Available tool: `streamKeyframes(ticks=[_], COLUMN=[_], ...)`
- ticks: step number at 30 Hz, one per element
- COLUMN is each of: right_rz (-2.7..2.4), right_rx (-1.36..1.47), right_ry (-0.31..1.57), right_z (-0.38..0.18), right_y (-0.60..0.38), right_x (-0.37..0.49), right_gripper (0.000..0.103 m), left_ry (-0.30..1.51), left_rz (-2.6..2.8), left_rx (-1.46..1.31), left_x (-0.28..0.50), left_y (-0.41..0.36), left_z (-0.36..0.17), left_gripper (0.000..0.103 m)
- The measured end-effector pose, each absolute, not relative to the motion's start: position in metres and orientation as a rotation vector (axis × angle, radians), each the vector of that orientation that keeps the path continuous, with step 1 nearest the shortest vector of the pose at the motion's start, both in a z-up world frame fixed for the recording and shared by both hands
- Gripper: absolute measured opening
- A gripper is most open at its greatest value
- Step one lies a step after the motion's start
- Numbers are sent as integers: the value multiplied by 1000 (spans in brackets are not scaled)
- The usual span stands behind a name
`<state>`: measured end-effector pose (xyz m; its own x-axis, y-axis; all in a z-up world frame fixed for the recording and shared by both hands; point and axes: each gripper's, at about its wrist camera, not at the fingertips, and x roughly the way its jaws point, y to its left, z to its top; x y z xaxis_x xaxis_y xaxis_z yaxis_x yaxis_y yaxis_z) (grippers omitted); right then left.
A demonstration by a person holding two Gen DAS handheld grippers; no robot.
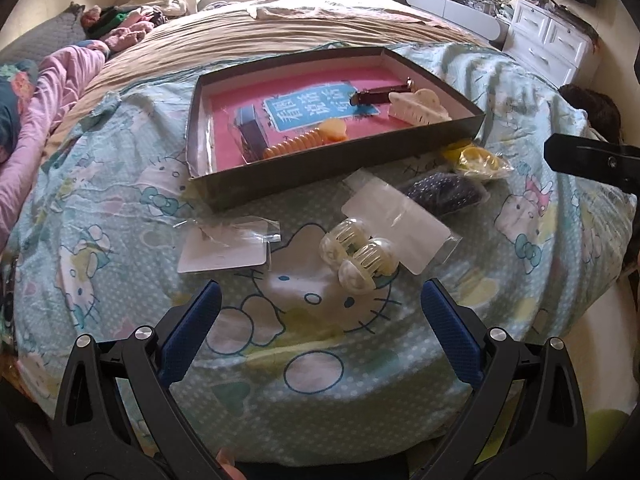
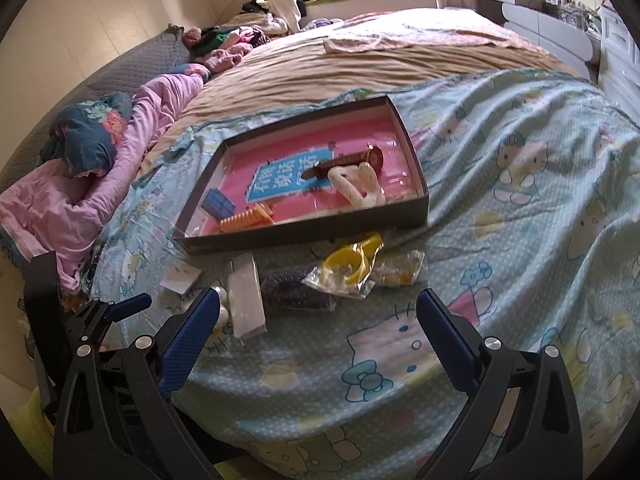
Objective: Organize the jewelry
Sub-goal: 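Grasp the white pearl earrings with the left tool while the right tool grasps the black bead bag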
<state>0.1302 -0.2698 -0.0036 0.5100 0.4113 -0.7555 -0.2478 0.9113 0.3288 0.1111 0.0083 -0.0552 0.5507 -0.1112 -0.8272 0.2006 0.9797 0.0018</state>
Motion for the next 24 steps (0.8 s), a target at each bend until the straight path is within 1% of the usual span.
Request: streamKeyframes(ticks=[8,9,10,12,17,18,19,21,22,24], right_rz=[392,389,387,386,399,407,413,423,430,433], right_rx=[191,191,190,195,217,231,240,277,299,322], right_ry=[1000,1003,1007,1016,1056,1073,1082,1102,1113,1134], right_z=[-17,-17,-18,-21,-30,-33,-35,-41,-45,-50], right_y=[-268,-267,-267,-267,-262,-260,-258,-254,-252,-249], right_x=[134,134,135,137,143,145,146,150,152,156], right_gripper=[98,98,98,98,98,98,98,97,96,88], left_ry=[985,986,983,976,966,971,976,991,992,985], left_rz=[-218,-226,-238,-256,-290,-296,-299,-313,-322,-335], left_rx=[96,98,100,114,102,95,89,64,57,72], left_x=[123,124,126,128,137,139,141,143,143,141], left_y=[7,7,6,2,-2,-2,-2,-2,-2,-5], left_z=[-68,-69,-69,-69,-73,-75,-77,-80,-80,-79], left_gripper=[92,90,86,83,81,77,62,47,41,40])
